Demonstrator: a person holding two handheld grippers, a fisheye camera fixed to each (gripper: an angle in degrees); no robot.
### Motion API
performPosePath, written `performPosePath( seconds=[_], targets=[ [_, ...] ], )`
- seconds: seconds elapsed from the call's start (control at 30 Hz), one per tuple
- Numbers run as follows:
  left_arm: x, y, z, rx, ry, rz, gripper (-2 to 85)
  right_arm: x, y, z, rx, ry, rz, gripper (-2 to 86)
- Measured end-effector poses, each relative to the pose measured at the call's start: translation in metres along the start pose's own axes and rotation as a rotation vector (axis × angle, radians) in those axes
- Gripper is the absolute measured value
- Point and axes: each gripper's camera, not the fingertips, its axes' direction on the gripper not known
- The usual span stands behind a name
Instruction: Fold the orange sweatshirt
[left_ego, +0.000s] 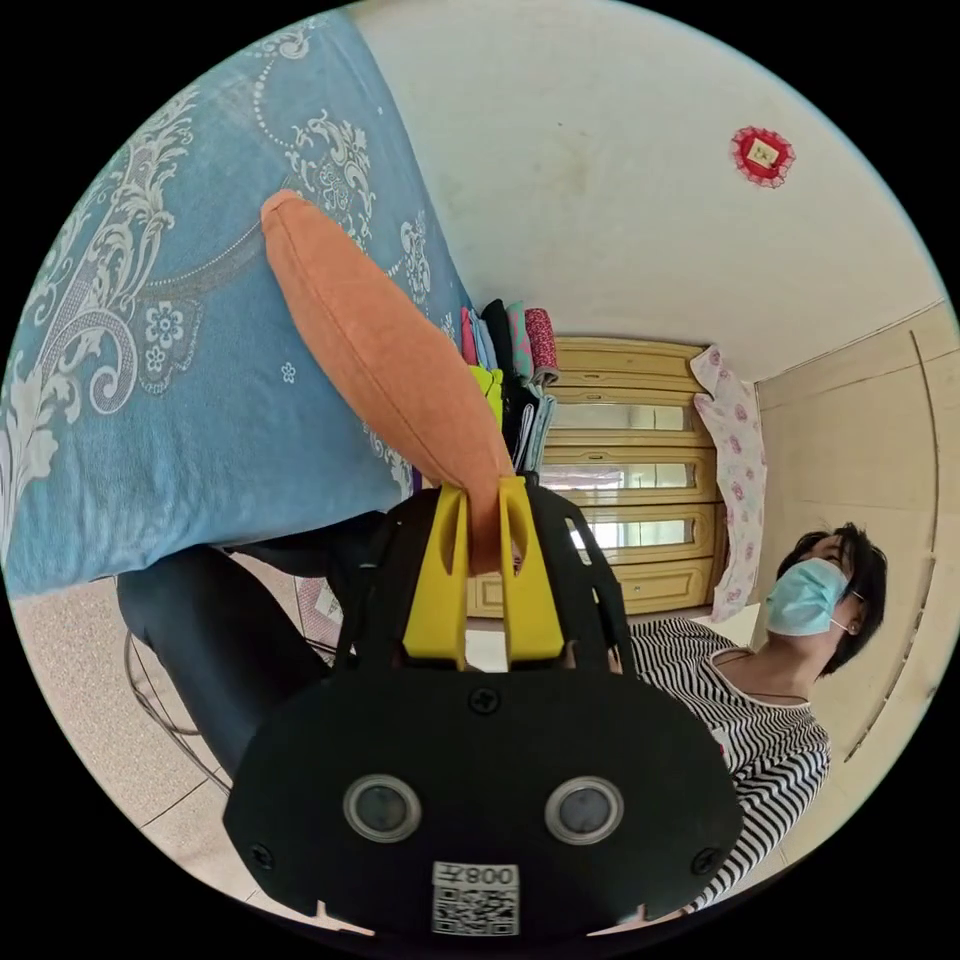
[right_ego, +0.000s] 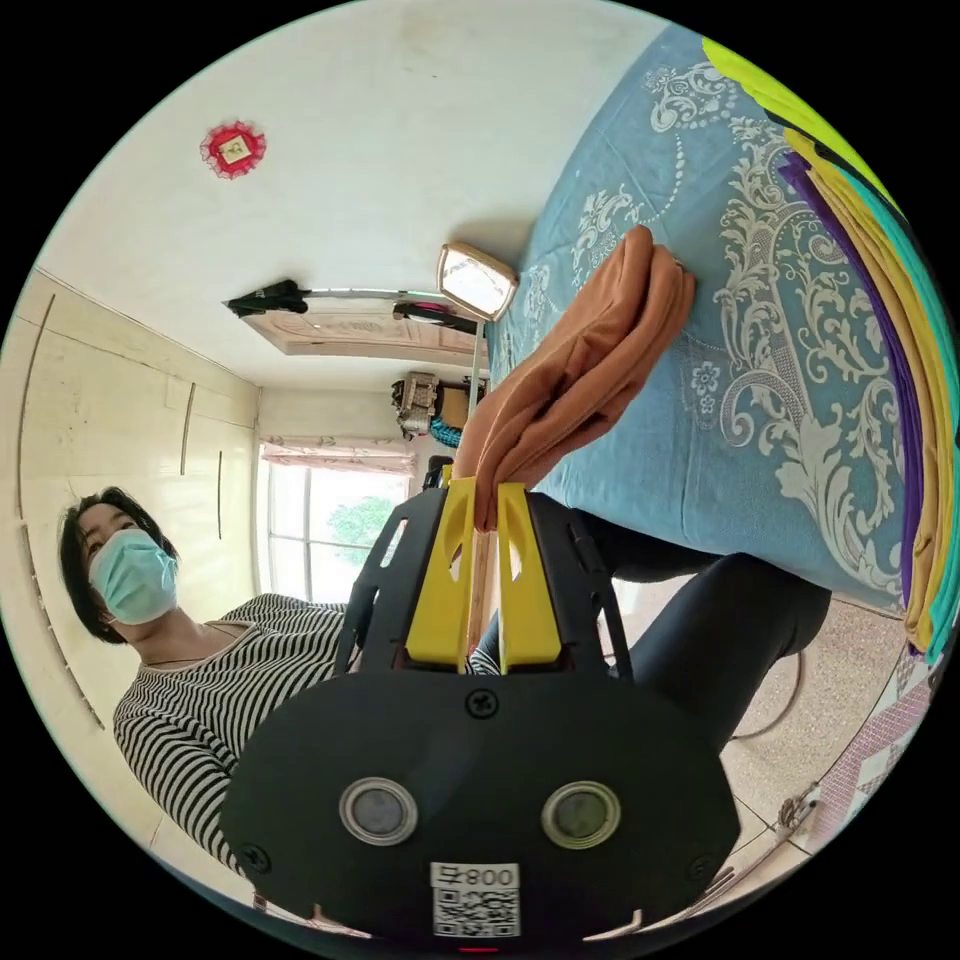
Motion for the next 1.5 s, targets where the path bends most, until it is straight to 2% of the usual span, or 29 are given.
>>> performPosePath(
  seconds=[0.2, 0.4, 0.57, 0.77, 0.9, 1.0, 1.1, 1.17, 1.23, 1.27, 1.37, 1.5],
  targets=[
    [0.027, -0.071, 0.027, 0.039, 0.079, 0.093, 5.2, -0.016, -0.063, -0.043, 0.063, -0.085, -0.085, 2.1],
    [0.081, -0.232, 0.078, 0.041, 0.037, 0.239, 5.0, -0.06, -0.211, -0.112, 0.116, -0.032, -0.214, 1.9],
    [0.105, -0.389, 0.156, 0.01, 0.081, 0.283, 5.0, -0.085, -0.339, -0.191, 0.208, -0.026, -0.271, 1.9],
    [0.137, -0.507, 0.275, -0.023, 0.138, 0.43, 5.0, -0.149, -0.446, -0.318, 0.321, 0.101, -0.364, 2.1],
    [0.119, -0.546, 0.361, -0.069, 0.129, 0.477, 5.1, -0.155, -0.482, -0.404, 0.355, 0.215, -0.348, 2.5],
    [0.066, -0.565, 0.442, -0.138, 0.008, 0.467, 5.2, -0.108, -0.497, -0.453, 0.339, 0.389, -0.183, 2.6],
    [-0.034, -0.572, 0.526, -0.258, -0.088, 0.253, 5.2, -0.024, -0.506, -0.484, 0.277, 0.571, 0.077, 2.5],
    [-0.102, -0.56, 0.578, -0.367, -0.16, 0.109, 4.9, 0.023, -0.506, -0.495, 0.257, 0.59, 0.215, 2.5],
    [-0.125, -0.545, 0.599, -0.394, -0.221, 0.11, 4.7, 0.049, -0.508, -0.501, 0.222, 0.616, 0.282, 2.5],
    [-0.135, -0.542, 0.6, -0.351, -0.178, 0.098, 4.5, 0.049, -0.509, -0.502, 0.219, 0.615, 0.275, 2.5],
    [-0.156, -0.543, 0.607, -0.327, -0.105, 0.045, 4.7, 0.03, -0.52, -0.5, 0.15, 0.697, 0.239, 2.6],
    [-0.16, -0.539, 0.616, -0.316, -0.152, 0.063, 5.4, 0.0, -0.537, -0.487, 0.112, 0.777, 0.217, 2.7]
  ],
)
